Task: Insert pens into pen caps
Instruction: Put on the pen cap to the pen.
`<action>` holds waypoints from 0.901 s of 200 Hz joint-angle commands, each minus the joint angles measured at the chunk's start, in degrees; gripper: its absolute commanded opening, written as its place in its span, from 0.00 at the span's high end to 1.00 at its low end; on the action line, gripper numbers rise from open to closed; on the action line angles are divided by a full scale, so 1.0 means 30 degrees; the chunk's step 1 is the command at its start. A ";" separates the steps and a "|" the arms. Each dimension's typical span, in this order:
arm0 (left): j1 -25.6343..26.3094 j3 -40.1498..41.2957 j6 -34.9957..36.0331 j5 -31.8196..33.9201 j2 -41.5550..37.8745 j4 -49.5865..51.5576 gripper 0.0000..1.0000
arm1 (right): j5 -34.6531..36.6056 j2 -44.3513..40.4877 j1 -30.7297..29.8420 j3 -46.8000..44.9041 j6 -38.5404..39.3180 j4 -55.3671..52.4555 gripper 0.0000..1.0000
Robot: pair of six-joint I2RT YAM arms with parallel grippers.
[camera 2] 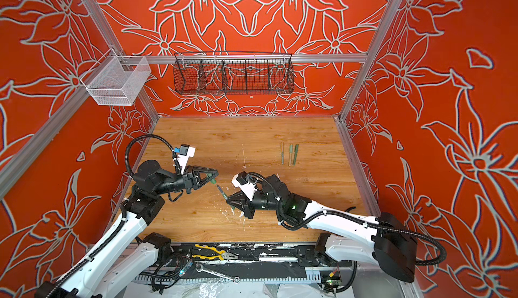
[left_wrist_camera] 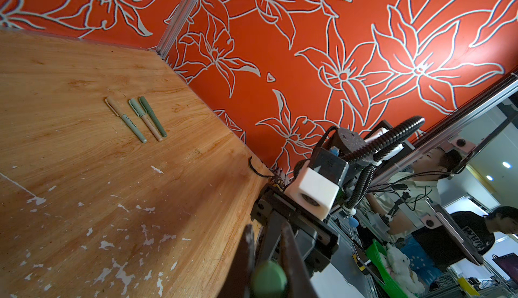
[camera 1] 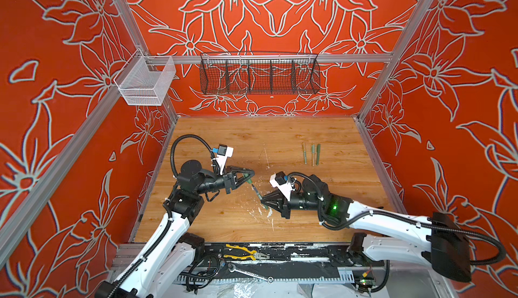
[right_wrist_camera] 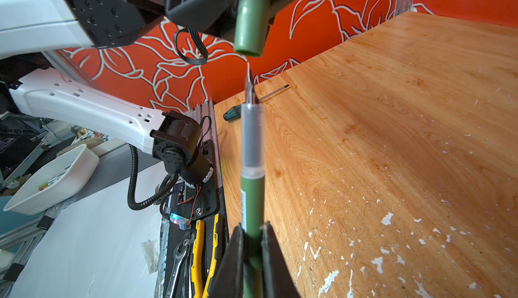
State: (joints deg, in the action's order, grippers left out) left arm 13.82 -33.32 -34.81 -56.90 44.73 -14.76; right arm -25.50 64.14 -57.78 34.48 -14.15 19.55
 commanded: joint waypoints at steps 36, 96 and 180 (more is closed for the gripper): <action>-0.0135 -0.0286 -0.0174 -0.0472 0.0148 -0.0908 1.00 | 0.0092 -0.0289 0.0009 0.0080 0.0321 0.0160 1.00; -0.0126 -0.0145 -0.0672 -0.0856 0.0206 -0.1621 1.00 | 0.0191 0.0211 0.0009 0.0517 0.0429 0.0426 1.00; -0.0067 0.0037 -0.0781 -0.0934 0.0445 -0.1761 1.00 | 0.0411 0.0356 0.0012 0.0901 0.0594 0.0690 1.00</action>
State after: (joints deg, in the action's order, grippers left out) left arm 13.82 -33.30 -37.43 -59.11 46.48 -18.57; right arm -24.91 65.36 -57.78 35.33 -13.72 20.08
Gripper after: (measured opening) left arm 0.116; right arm 0.116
